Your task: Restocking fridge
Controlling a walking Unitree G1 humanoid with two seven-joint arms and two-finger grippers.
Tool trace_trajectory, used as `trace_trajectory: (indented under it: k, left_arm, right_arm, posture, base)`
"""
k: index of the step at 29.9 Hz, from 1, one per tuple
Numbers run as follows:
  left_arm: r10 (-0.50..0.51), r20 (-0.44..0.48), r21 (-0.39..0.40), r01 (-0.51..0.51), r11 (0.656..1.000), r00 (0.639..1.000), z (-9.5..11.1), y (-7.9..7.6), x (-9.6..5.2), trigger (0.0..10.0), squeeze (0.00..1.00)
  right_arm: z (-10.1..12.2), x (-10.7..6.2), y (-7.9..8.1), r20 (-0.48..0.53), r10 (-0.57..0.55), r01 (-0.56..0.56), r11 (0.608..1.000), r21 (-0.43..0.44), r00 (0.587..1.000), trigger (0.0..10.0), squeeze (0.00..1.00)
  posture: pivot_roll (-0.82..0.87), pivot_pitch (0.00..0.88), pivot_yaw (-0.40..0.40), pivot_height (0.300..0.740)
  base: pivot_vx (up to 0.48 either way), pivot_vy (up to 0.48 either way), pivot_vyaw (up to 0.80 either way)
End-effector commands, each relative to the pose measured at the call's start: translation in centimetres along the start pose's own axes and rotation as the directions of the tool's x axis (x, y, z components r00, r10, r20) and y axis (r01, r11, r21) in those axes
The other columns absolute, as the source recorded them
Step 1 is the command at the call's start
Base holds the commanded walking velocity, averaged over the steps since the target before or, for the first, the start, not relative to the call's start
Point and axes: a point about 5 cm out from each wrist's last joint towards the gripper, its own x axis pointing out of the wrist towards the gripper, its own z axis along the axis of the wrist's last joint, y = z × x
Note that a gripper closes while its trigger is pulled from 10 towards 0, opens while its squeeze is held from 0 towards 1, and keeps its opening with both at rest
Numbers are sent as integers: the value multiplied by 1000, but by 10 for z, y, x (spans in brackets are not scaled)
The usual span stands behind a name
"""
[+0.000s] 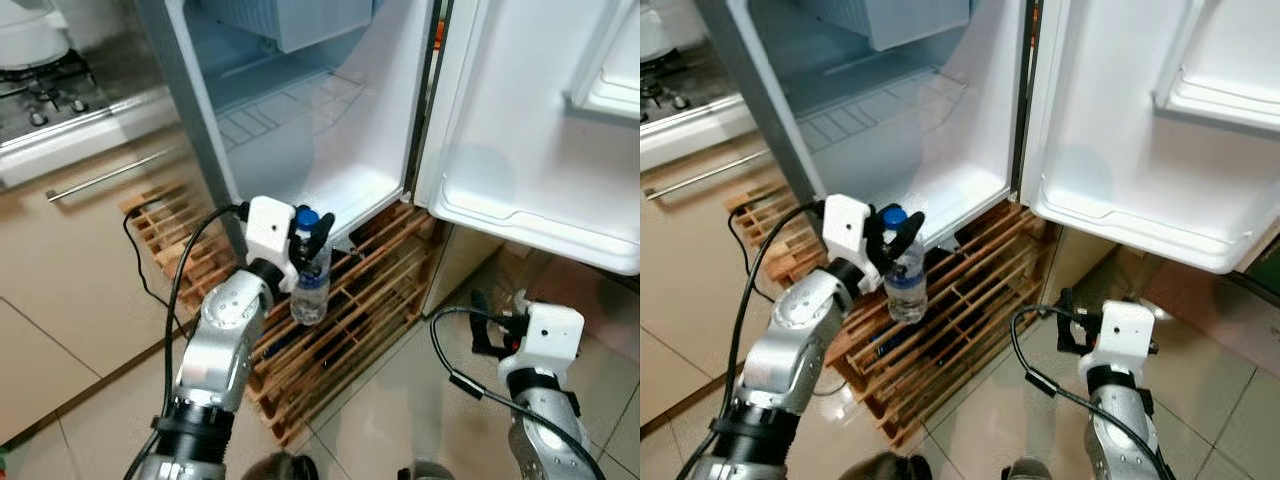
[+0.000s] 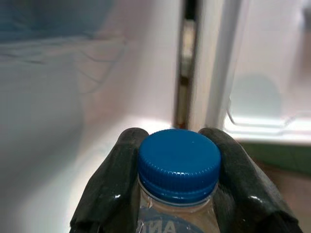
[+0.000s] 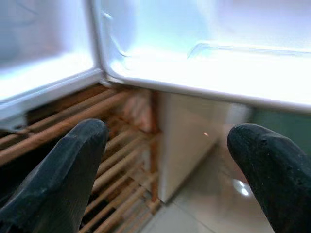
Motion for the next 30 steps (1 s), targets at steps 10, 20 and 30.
trace_trajectory:
  k: [10,20,30]
  left_arm:
    - [5,-6,29,-4,1000,1000,5,6,22,10000,0]
    - [-31,-24,69,33,997,999,3,8,32,10000,0]
    - [-31,-15,64,32,997,999,2,8,33,10000,0]
  right_arm:
    - [8,7,5,48,13,-13,1000,8,999,10000,0]
    - [5,3,14,39,19,-20,1000,12,999,10000,0]
    - [5,2,16,41,29,-29,1000,1,999,10000,0]
  posture:
    - [-144,0,97,723]
    - [-161,5,119,723]
    - [-161,10,117,723]
  base:
    - [0,-463,0]
    - [25,-78,-222]
    - [0,0,-553]
